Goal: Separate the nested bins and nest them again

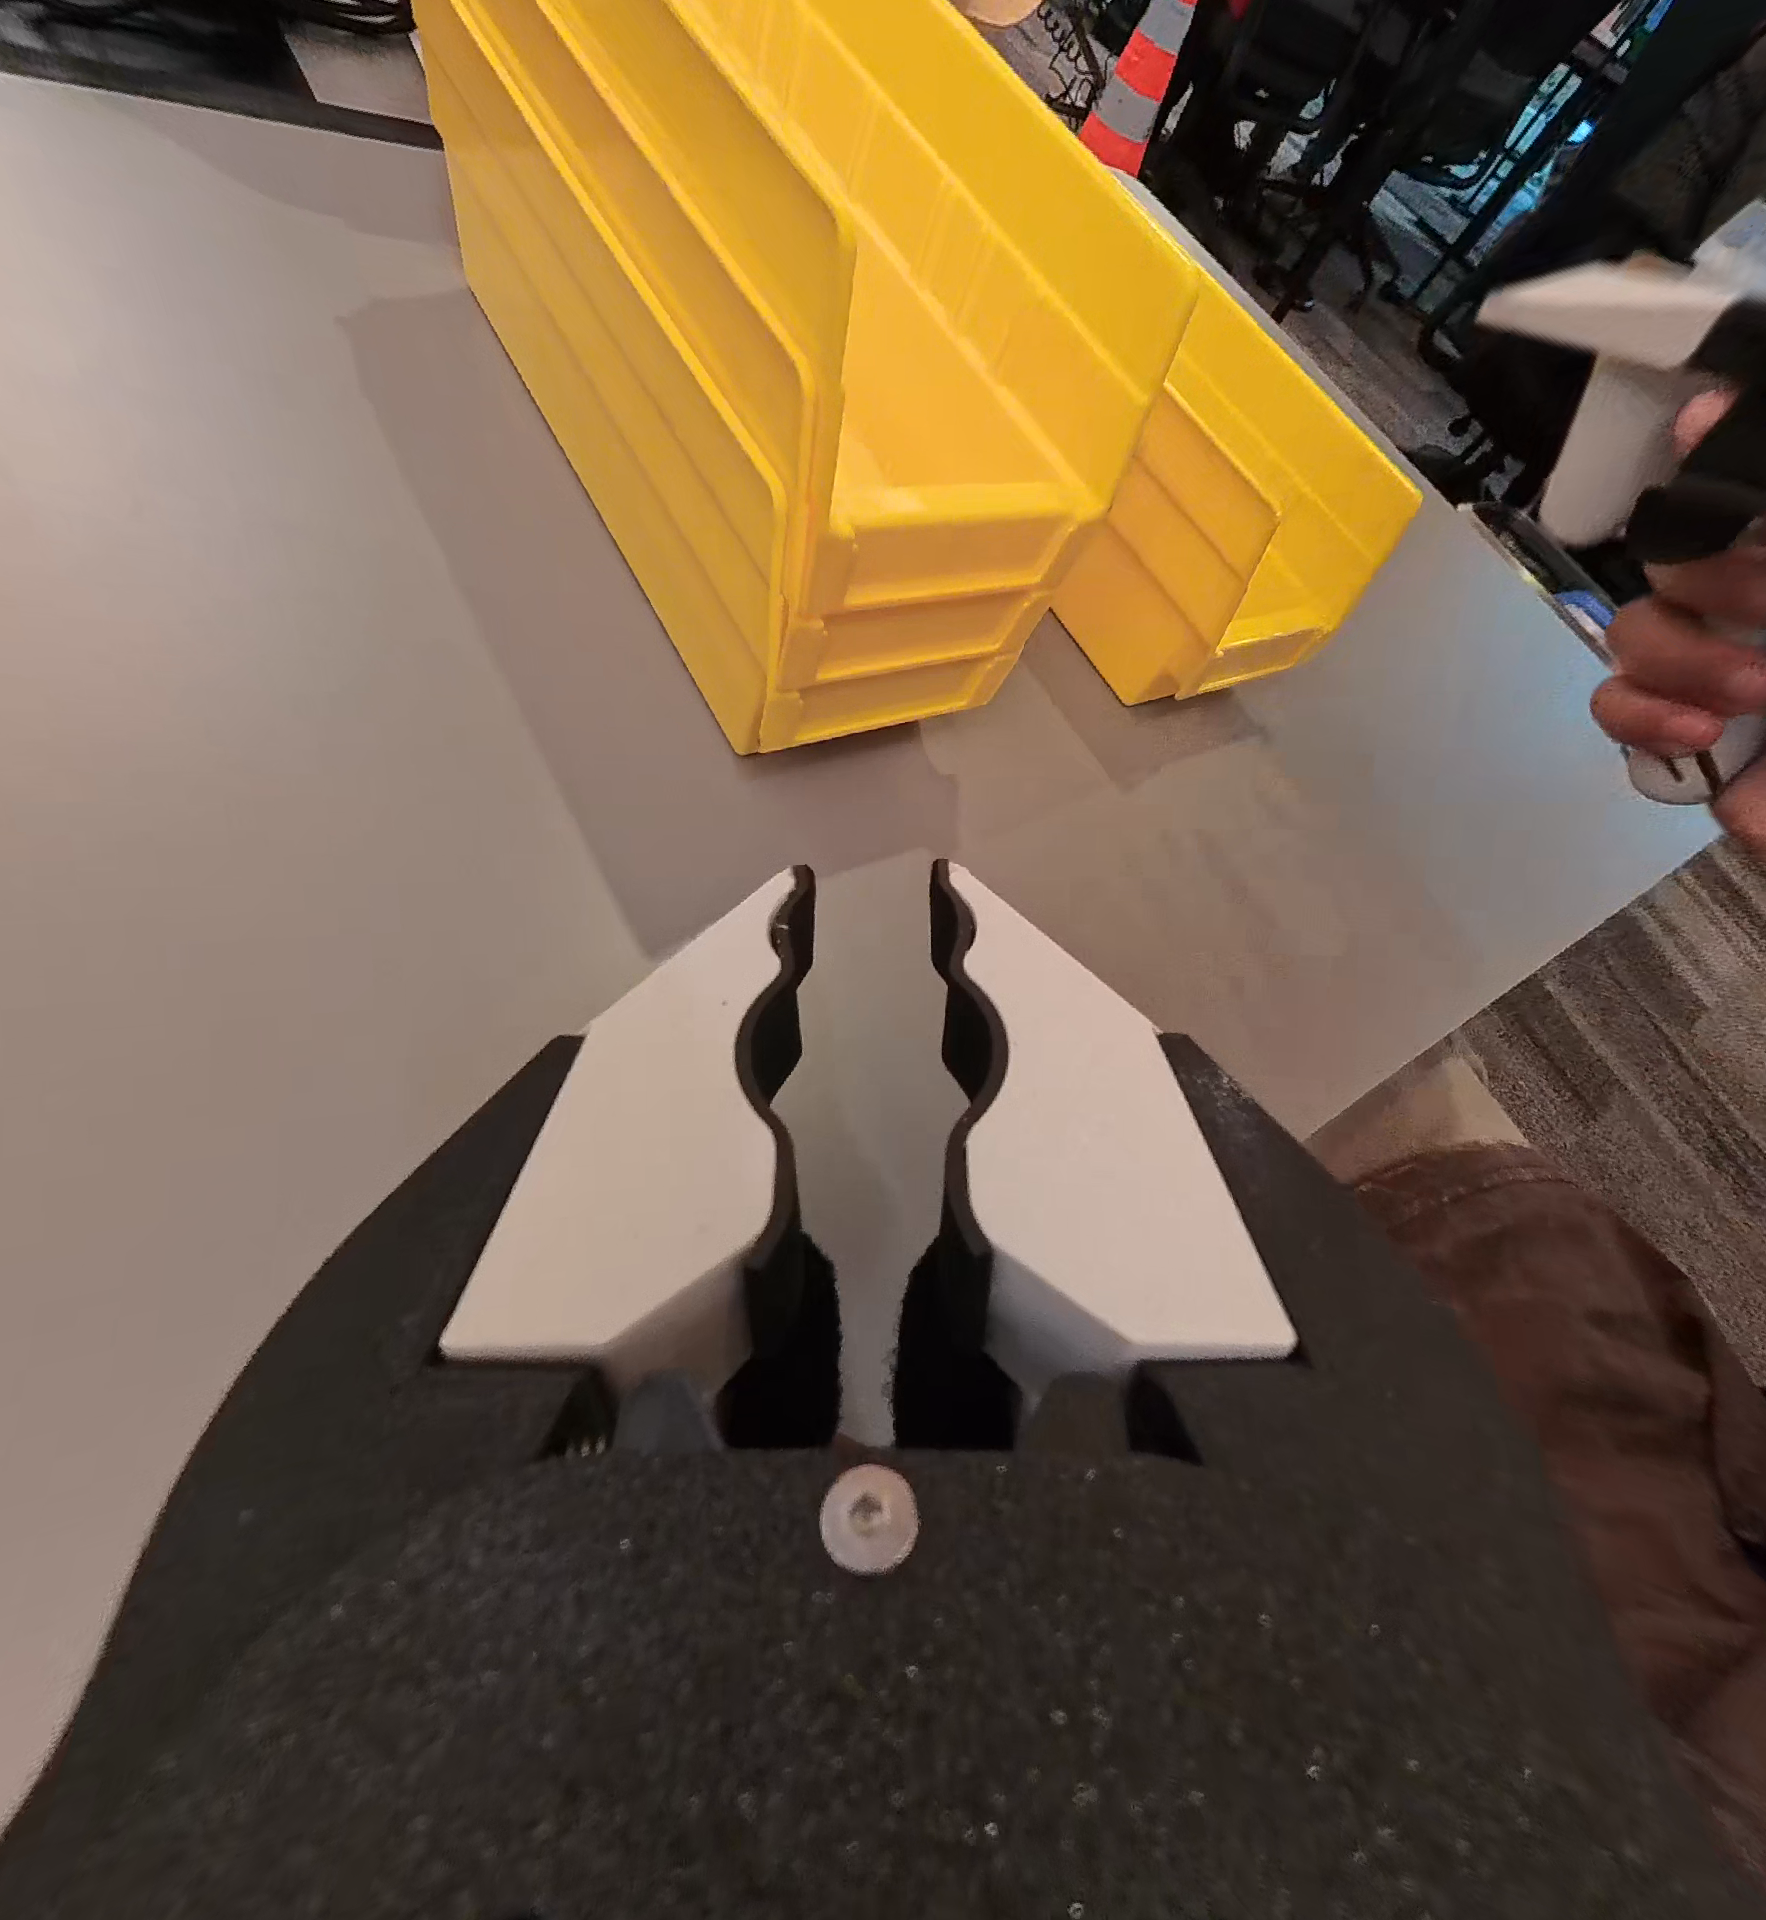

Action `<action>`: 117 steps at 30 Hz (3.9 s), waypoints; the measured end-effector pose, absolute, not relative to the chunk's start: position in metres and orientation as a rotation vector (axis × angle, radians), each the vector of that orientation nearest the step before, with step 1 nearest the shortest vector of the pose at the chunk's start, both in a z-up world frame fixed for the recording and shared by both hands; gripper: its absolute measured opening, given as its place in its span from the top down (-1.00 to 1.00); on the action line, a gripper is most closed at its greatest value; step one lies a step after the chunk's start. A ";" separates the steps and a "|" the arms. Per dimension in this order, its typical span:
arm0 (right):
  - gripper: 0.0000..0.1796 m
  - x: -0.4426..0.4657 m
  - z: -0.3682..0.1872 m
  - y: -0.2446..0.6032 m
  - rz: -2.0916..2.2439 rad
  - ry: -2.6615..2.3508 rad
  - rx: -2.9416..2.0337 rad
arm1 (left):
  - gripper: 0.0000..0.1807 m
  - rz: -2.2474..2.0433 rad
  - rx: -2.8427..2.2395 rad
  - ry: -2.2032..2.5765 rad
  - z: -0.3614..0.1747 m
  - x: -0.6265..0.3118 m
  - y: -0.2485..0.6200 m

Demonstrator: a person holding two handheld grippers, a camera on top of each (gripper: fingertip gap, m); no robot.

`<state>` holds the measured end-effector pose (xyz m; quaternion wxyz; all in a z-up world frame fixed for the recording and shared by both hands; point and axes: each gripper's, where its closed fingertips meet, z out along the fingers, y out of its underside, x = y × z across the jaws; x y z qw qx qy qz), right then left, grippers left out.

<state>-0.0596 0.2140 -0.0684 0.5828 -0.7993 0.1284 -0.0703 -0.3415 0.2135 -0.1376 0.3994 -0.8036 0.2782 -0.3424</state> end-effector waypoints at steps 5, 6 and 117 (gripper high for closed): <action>0.46 -0.019 -0.118 0.207 0.015 0.324 -2.163 | 0.78 -0.873 -2.040 0.722 -0.139 -0.336 0.213; 0.46 -0.018 -0.121 0.211 0.050 0.314 -2.201 | 0.78 -0.874 -2.040 0.726 -0.139 -0.335 0.212; 0.56 -0.182 -0.093 0.210 0.442 -0.200 -1.968 | 0.79 -0.691 -2.043 0.700 -0.146 -0.366 0.240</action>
